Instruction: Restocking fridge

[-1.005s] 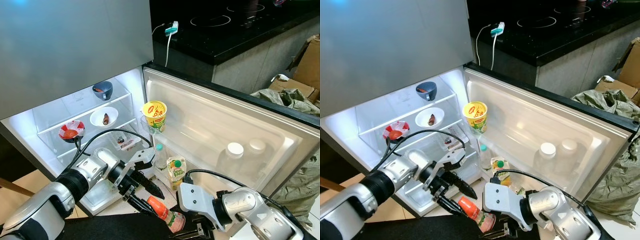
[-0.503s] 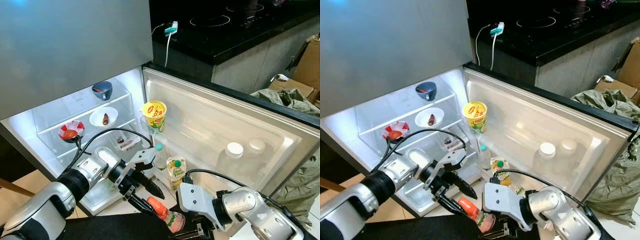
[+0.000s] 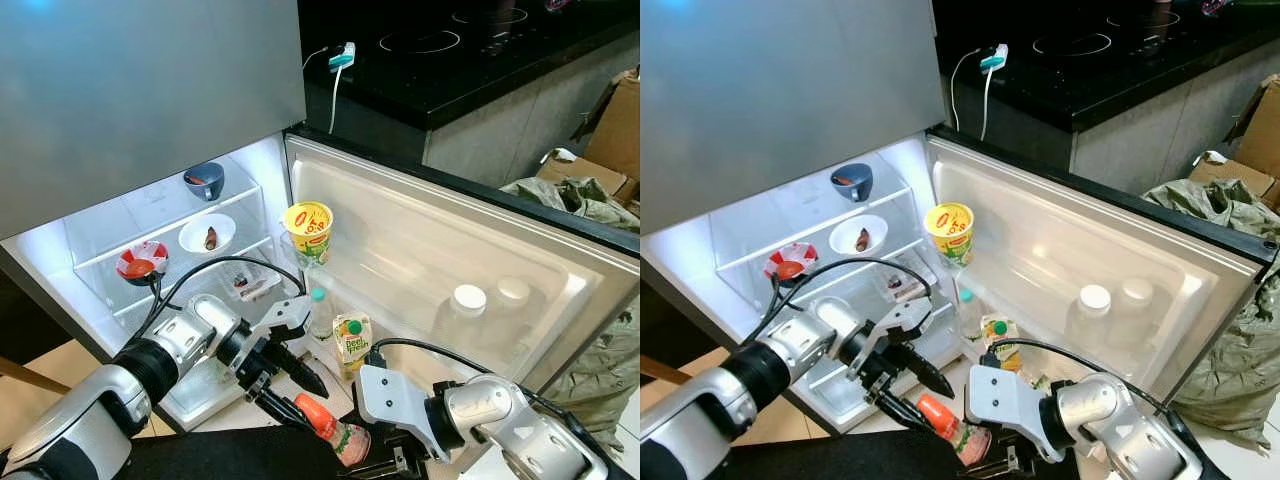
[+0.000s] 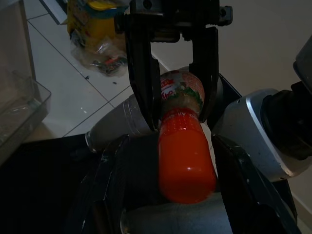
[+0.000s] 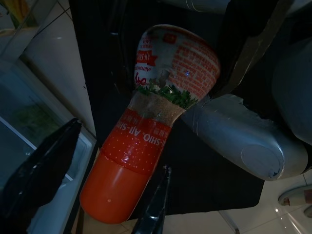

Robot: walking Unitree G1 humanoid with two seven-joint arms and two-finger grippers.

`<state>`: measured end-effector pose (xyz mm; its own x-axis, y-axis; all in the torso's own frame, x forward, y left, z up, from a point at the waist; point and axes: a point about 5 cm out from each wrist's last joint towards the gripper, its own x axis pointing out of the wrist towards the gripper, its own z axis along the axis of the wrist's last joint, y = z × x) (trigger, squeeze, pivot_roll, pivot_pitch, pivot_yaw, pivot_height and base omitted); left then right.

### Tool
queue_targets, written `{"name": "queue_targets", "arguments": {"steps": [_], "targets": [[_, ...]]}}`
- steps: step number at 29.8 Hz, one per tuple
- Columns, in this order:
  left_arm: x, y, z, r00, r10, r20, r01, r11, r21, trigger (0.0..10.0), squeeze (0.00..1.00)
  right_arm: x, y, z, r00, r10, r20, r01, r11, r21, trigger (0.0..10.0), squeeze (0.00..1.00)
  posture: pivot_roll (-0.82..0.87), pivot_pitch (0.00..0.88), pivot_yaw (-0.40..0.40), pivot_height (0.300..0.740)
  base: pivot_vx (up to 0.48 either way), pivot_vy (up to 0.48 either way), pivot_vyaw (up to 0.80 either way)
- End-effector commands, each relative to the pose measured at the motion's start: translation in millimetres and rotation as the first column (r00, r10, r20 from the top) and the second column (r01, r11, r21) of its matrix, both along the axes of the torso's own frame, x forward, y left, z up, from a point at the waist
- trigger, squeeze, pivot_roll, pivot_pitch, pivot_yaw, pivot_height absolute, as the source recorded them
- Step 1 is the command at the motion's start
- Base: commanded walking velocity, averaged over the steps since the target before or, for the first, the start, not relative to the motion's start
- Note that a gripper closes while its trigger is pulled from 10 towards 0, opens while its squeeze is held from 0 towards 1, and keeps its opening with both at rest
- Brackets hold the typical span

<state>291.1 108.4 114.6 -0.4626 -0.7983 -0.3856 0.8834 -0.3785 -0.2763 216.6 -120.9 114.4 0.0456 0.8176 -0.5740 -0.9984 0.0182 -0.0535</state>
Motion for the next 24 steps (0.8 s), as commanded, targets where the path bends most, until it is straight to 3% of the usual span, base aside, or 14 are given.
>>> {"name": "queue_targets", "arguments": {"steps": [1,16,17,19,20,24], "targets": [[-2.1,-0.8,-4.0,1.0,-0.003,0.0,0.003,1.0,0.004,10.0,0.0,-3.9,2.9,2.9,1.0,0.018,0.001,-0.018,1.0,0.017,10.0,0.0,-0.23,0.084,0.105,0.74,0.0,0.0,0.0],[-1.2,0.5,-4.3,1.0,-0.004,0.013,0.004,1.0,0.018,10.0,0.0,-3.6,4.7,3.3,1.0,0.021,-0.002,-0.021,1.0,0.02,10.0,0.0,-0.23,0.086,0.106,0.74,0.0,0.0,0.0],[-0.9,-0.2,-4.0,1.0,0.001,0.007,-0.001,1.0,0.015,5.2,0.0,-3.7,4.7,3.4,1.0,0.021,-0.001,-0.021,1.0,0.02,10.0,0.0,-0.23,0.086,0.106,0.74,0.0,0.0,0.0],[-0.9,-0.2,-4.0,1.0,0.001,0.007,-0.001,1.0,0.015,5.2,0.0,-3.7,4.7,3.4,1.0,0.021,-0.001,-0.021,1.0,0.02,10.0,0.0,-0.23,0.086,0.106,0.74,0.0,0.0,0.0],[-0.5,-0.7,-3.8,1.0,0.004,0.004,-0.004,1.0,0.014,0.0,0.0,-3.6,4.9,3.5,1.0,0.021,-0.002,-0.021,1.0,0.02,10.0,0.0,-0.23,0.086,0.105,0.74,0.0,0.0,0.0],[-0.1,-1.4,-3.5,1.0,0.008,0.0,-0.008,1.0,0.011,0.0,0.0,-3.9,5.0,3.4,1.0,0.023,-0.003,-0.023,1.0,0.021,10.0,0.0,-0.23,0.086,0.104,0.74,0.0,0.0,0.0]]}}
